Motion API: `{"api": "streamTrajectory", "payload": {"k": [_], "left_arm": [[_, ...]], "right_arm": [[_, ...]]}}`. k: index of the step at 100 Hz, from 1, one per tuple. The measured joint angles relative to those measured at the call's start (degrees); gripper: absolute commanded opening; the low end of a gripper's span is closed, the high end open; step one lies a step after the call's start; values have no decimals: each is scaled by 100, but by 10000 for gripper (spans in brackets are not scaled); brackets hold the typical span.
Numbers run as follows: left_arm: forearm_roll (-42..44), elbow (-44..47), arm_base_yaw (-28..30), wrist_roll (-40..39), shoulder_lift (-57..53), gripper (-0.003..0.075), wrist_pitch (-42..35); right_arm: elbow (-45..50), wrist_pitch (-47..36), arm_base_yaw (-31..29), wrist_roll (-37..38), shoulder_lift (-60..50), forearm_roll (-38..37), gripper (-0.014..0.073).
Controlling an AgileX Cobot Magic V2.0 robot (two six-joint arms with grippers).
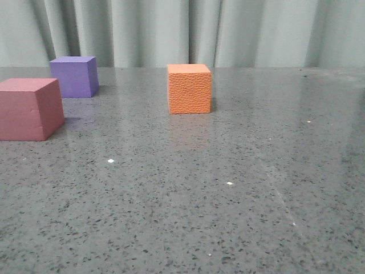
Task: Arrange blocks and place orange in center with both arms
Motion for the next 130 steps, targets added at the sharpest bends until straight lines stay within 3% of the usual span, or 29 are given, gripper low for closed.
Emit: {"api": "streamTrajectory", "payload": {"k": [35,130], "left_arm": [[0,0,0,0,0,-19,0],[0,0,0,0,0,-19,0]], "right_arm": [[268,-476,-327,-2,-10,77,-67],[268,-495,-327,-2,-10,89,-67]]}}
